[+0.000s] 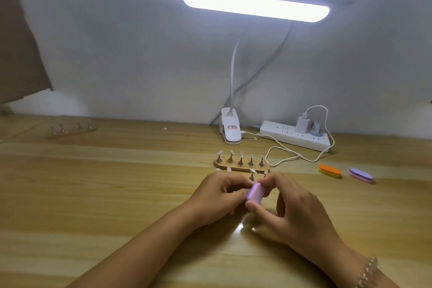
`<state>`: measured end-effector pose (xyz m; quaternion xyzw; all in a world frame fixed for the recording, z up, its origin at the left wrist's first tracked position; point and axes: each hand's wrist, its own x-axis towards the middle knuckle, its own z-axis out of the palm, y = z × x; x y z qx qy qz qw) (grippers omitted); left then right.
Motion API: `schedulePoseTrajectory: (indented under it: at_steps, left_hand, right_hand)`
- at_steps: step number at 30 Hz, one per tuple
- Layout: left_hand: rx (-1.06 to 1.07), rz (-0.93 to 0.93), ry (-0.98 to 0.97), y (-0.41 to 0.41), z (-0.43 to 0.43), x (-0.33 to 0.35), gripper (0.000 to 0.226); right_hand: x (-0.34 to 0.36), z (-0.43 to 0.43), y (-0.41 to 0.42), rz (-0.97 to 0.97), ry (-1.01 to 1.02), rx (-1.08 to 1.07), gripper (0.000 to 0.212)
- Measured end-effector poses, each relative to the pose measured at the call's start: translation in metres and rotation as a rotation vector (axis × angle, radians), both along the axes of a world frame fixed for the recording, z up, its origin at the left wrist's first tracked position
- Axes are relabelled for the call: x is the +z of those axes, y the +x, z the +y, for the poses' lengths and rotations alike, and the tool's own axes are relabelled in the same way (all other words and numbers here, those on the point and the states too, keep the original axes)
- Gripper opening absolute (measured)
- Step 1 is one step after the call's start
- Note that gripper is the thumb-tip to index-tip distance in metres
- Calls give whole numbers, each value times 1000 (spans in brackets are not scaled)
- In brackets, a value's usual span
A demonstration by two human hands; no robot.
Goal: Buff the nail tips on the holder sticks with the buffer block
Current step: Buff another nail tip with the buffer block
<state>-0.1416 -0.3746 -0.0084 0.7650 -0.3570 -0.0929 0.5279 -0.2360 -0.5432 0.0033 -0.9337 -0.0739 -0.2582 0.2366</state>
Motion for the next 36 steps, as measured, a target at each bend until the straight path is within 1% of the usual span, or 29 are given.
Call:
schedulePoseTrajectory:
  at_steps: [3, 4, 6, 8, 10, 12, 15, 17, 19, 21, 22, 25, 28, 30, 32, 34, 36]
  left_hand:
    - [30, 27, -6, -1, 0, 0, 16]
    - [41, 31, -3, -1, 0, 0, 15]
    - [49, 41, -4, -2, 1, 0, 15]
    - [43, 62, -16, -3, 2, 1, 18]
    - [40, 80, -21, -4, 2, 3, 19]
    - [52, 82, -20, -4, 2, 2, 19]
    - [47, 101, -31, -5, 1, 2, 15]
    - [40, 109, -37, -4, 1, 2, 13]
    - [44, 108, -35, -3, 1, 1, 13]
    - [47, 81, -27, -2, 1, 0, 14]
    - [45, 63, -27, -1, 1, -1, 12]
    - [34, 28, -29, 0, 0, -1, 8]
    - [10, 16, -41, 1, -1, -2, 16]
    - [9, 9, -36, 0, -1, -2, 20]
    - [20, 6, -37, 1, -2, -2, 16]
    - [26, 0, -42, 1, -2, -3, 7]
    - [24, 1, -41, 2, -2, -3, 3]
  right_hand:
    - [2, -6, 4, 24, 151, -31, 44]
    - [1, -9, 6, 25, 165, -45, 47]
    - [0, -9, 5, 21, 115, -43, 46]
    - [-1, -5, 2, 20, 48, -11, 38]
    - [-1, -3, 1, 31, 43, 7, 35]
    - [0, -6, 5, 44, 119, -20, 33]
    - [0, -14, 9, -5, 244, -88, 28]
    - [1, -13, 7, -42, 275, -91, 33]
    - [1, -7, 3, -37, 189, -38, 38]
    - [0, -1, 1, 3, 84, 6, 39]
    - [0, -1, 2, 22, 76, 0, 39]
    - [0, -8, 6, 23, 134, -57, 39]
    - [0, -6, 3, 7, 41, -27, 44]
    - [-1, -3, 0, 5, -12, -5, 42]
    - [1, -5, 2, 27, 51, -26, 44]
    - [1, -10, 6, 33, 107, -71, 46]
    - [1, -10, 6, 25, 77, -61, 47]
